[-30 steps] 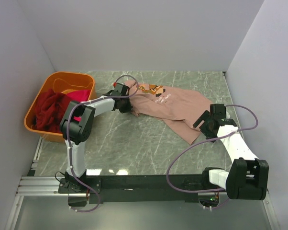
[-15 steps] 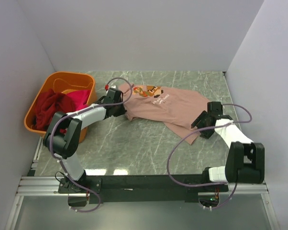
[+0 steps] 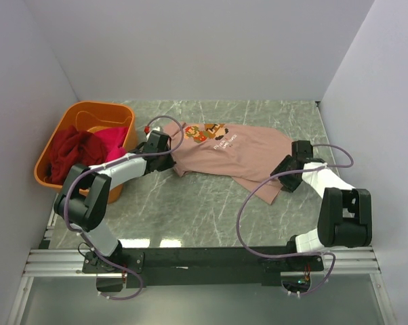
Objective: Fold and stack the t-shirts
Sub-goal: Flatten the tshirt out
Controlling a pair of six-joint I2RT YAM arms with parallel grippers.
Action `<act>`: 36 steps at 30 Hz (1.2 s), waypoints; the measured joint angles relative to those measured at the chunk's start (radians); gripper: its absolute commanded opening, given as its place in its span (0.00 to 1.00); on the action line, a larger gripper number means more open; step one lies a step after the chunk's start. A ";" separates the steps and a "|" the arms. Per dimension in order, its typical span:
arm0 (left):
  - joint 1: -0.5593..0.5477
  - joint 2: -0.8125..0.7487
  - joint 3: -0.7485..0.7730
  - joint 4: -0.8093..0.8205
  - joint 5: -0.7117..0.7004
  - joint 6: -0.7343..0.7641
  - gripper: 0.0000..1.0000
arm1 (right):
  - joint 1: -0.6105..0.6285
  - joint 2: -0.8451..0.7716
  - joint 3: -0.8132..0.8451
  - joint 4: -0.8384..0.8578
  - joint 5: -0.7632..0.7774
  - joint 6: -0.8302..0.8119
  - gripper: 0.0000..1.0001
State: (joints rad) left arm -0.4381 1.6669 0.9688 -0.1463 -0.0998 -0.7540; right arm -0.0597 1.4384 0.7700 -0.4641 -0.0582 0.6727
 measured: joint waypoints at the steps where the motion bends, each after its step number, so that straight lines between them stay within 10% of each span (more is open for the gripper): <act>1: 0.000 -0.002 0.000 0.000 -0.002 0.000 0.00 | 0.000 0.006 0.009 0.002 0.005 -0.001 0.62; 13: 0.000 -0.002 0.000 0.000 -0.005 0.000 0.00 | 0.000 0.084 0.061 0.006 0.044 -0.013 0.60; 24: 0.000 -0.002 0.000 -0.001 -0.013 0.000 0.00 | 0.000 0.103 0.061 0.017 0.057 -0.041 0.00; 36: -0.002 -0.104 0.019 -0.024 -0.088 0.006 0.00 | 0.029 -0.097 0.070 0.007 0.079 -0.065 0.00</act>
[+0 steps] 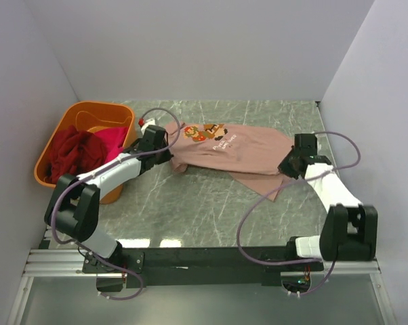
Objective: Fold and stack the t-shirts
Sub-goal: Flatten the tshirt out
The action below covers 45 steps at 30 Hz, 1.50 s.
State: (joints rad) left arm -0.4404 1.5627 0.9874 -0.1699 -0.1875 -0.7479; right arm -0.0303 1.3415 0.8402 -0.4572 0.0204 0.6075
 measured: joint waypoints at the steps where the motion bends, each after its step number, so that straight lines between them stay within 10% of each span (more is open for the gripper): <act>1: 0.000 -0.012 0.009 -0.003 -0.007 0.003 0.00 | 0.002 -0.047 0.002 0.000 0.001 -0.003 0.00; 14: -0.008 -0.375 0.136 -0.029 -0.118 0.142 0.01 | 0.007 -0.551 0.142 0.046 -0.048 -0.013 0.00; 26: -0.011 -0.610 0.366 0.062 0.042 0.338 0.01 | 0.010 -0.640 0.541 0.047 -0.071 -0.053 0.00; 45: 0.178 0.426 1.272 -0.004 0.120 0.452 0.01 | -0.004 0.154 1.013 0.037 -0.035 -0.180 0.00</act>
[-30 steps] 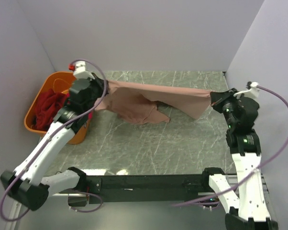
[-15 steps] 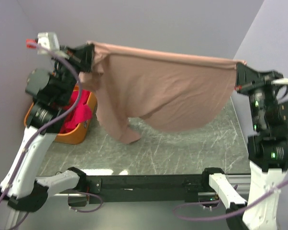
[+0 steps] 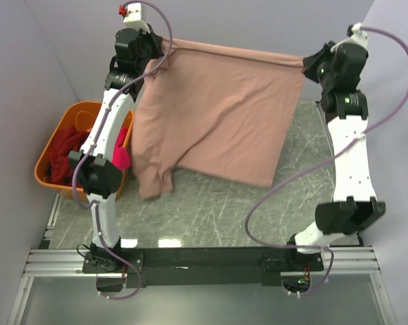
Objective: Fold and stack the t-shirts
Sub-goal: Flatten the tshirt out
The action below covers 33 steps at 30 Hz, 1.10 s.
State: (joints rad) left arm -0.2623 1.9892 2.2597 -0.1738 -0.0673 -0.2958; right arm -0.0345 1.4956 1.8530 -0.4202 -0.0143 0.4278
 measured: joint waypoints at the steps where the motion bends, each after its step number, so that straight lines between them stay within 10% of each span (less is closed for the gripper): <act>1: 0.008 0.051 0.059 -0.005 0.016 -0.002 0.01 | -0.004 0.047 0.052 -0.011 -0.003 -0.003 0.00; 10: 0.023 0.003 0.060 0.107 0.106 -0.003 0.01 | -0.039 0.074 0.257 -0.056 -0.037 -0.024 0.00; 20: -0.033 -0.516 -0.857 0.257 0.111 -0.070 0.01 | -0.069 -0.311 -0.544 0.064 -0.048 0.019 0.00; 25: -0.158 -0.518 -1.230 0.110 -0.003 -0.181 0.60 | -0.082 -0.327 -0.857 -0.048 0.037 0.072 0.10; 26: -0.181 -0.518 -1.279 0.055 -0.008 -0.206 0.98 | -0.084 -0.324 -0.892 -0.086 0.058 0.080 0.17; 31: -0.220 -0.604 -1.394 -0.079 -0.037 -0.312 0.99 | -0.089 -0.318 -0.953 -0.198 0.131 0.118 0.63; 33: -0.219 -0.669 -1.400 -0.099 -0.058 -0.332 0.99 | -0.089 -0.320 -0.953 -0.203 0.146 0.131 0.64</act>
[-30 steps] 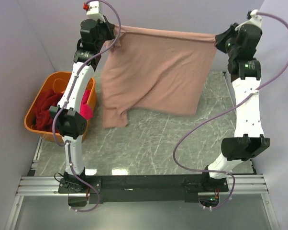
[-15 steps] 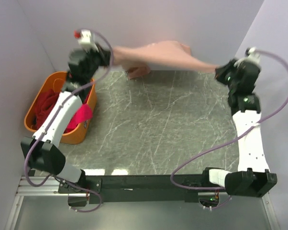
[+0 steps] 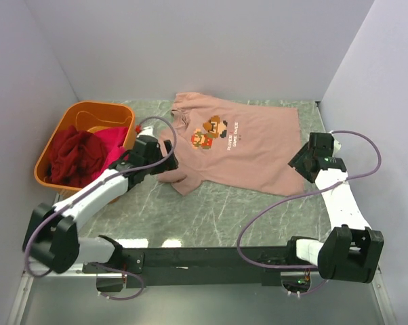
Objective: Fold and stack the t-shirts
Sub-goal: Flatten the tshirt out
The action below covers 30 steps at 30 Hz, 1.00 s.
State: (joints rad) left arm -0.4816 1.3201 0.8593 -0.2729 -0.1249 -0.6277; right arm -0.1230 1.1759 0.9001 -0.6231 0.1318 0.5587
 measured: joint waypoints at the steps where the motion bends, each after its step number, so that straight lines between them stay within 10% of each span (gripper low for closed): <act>1: 0.000 -0.032 0.000 -0.002 -0.013 -0.009 0.99 | 0.000 -0.002 0.000 0.001 0.001 0.001 0.67; 13: 0.000 -0.047 -0.116 -0.013 0.003 -0.124 0.99 | 0.000 -0.021 0.016 0.042 0.002 0.032 0.70; 22: -0.013 0.035 -0.222 0.099 0.175 -0.175 0.70 | 0.000 0.017 0.016 0.073 -0.014 0.043 0.70; 25: -0.024 0.125 -0.179 0.114 0.188 -0.170 0.56 | 0.000 0.026 0.016 0.074 -0.022 0.043 0.70; 30: -0.048 0.264 -0.069 0.109 0.182 -0.152 0.01 | 0.000 0.018 0.016 0.084 -0.028 0.047 0.70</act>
State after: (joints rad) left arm -0.5293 1.5837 0.7898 -0.1642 0.0566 -0.7799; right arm -0.1234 1.1934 0.9157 -0.5388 0.1040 0.6052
